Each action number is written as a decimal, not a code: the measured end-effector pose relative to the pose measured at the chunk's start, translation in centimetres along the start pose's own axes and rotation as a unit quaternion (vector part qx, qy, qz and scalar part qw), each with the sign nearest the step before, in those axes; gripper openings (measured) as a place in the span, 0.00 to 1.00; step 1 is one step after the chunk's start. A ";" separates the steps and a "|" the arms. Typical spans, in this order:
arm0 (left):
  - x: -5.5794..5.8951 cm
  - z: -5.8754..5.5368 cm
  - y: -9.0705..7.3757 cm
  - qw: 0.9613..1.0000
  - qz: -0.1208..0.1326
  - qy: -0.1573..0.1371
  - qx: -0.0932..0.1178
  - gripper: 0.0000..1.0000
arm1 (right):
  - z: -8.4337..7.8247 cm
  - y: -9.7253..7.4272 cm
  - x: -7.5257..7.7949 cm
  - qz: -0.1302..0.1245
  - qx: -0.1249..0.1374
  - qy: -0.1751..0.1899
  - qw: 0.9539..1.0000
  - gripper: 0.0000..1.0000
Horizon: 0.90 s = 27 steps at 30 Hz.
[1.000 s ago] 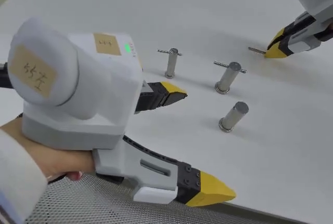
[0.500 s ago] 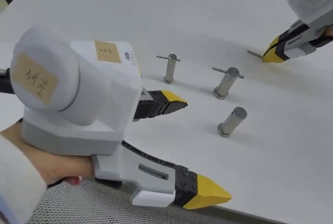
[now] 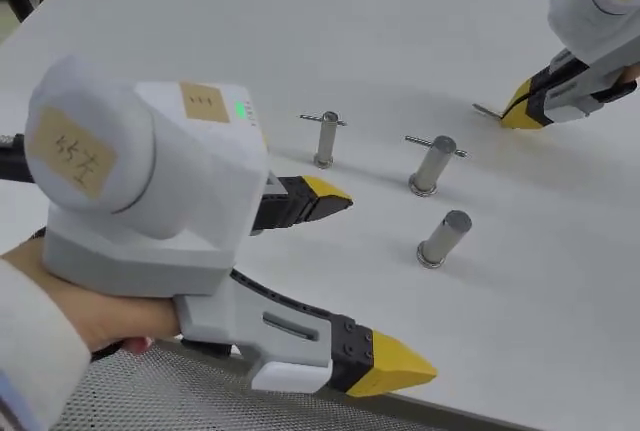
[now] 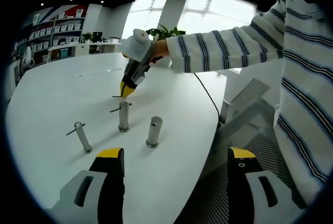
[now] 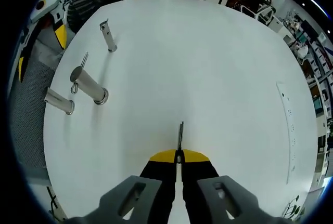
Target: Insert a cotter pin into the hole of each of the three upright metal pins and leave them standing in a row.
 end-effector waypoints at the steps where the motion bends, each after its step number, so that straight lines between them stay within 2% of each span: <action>1: 0.0 0.0 0.0 1.000 0.000 0.001 0.001 0.79 | 0.0 -0.1 0.1 -0.001 0.002 0.000 1.000 0.00; 8: -0.2 0.2 0.0 1.000 0.002 0.002 0.000 0.79 | 0.2 -1.9 -0.3 -0.024 0.013 -0.015 1.000 0.00; 16: -0.7 1.2 0.0 1.000 0.005 -0.002 0.013 0.79 | 0.5 -4.2 -1.3 -0.052 0.039 -0.026 0.998 0.00; 19: -0.8 1.7 0.2 1.000 0.006 -0.004 0.017 0.78 | 0.4 -4.7 -0.8 -0.060 0.047 -0.029 0.997 0.00; 23: -1.2 2.5 0.5 1.000 0.008 -0.009 0.025 0.76 | 0.9 -6.1 -1.9 -0.081 0.070 -0.030 0.994 0.00; 27: -1.6 3.3 1.0 0.999 0.008 -0.012 0.030 0.75 | 1.1 -6.8 -3.1 -0.094 0.081 -0.035 0.992 0.00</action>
Point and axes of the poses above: the centre of the closed fingertips' face, and the gripper's own axes: y roughly forward along the fingers, x roughly to its right, z roughly out of its top, the point moved 3 cm from there along -y, roughly backward along the fingers, and after that the axes turned 7 degrees about z, right-handed, at the moved point
